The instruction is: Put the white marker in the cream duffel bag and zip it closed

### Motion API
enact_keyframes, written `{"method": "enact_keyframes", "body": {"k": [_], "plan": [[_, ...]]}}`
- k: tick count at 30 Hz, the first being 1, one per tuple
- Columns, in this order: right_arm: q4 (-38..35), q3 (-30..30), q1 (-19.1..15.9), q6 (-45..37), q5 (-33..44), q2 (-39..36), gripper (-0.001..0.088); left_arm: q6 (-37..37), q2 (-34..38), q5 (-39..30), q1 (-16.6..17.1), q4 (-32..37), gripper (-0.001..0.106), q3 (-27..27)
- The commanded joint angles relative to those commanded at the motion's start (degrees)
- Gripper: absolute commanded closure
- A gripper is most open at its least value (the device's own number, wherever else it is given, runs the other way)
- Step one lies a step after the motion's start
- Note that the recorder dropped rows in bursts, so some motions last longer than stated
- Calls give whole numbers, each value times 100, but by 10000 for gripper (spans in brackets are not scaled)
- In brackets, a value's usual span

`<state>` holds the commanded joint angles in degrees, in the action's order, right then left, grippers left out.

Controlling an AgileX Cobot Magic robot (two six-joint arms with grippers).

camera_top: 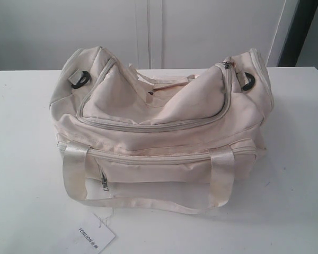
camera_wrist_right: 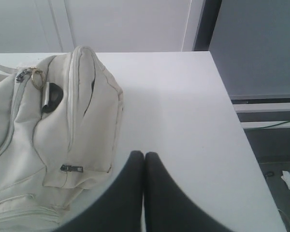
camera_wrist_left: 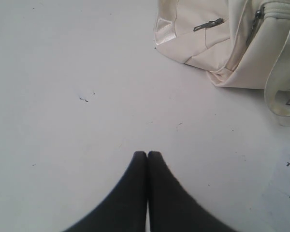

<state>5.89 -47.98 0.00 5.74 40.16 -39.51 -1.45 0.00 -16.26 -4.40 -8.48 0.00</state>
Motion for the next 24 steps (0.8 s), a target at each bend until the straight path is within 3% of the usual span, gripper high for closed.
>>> {"method": "enact_keyframes", "body": {"k": [11,18,24], "plan": [[12,201,0,0,-114,515,868,0,0,0,0,0,1053,0],[12,1277,-2,0,-987,1409,868,0,0,0,0,0,1053,0],[12,2288,-2,0,-1185,2501,868,0,0,0,0,0,1053,0]]}}
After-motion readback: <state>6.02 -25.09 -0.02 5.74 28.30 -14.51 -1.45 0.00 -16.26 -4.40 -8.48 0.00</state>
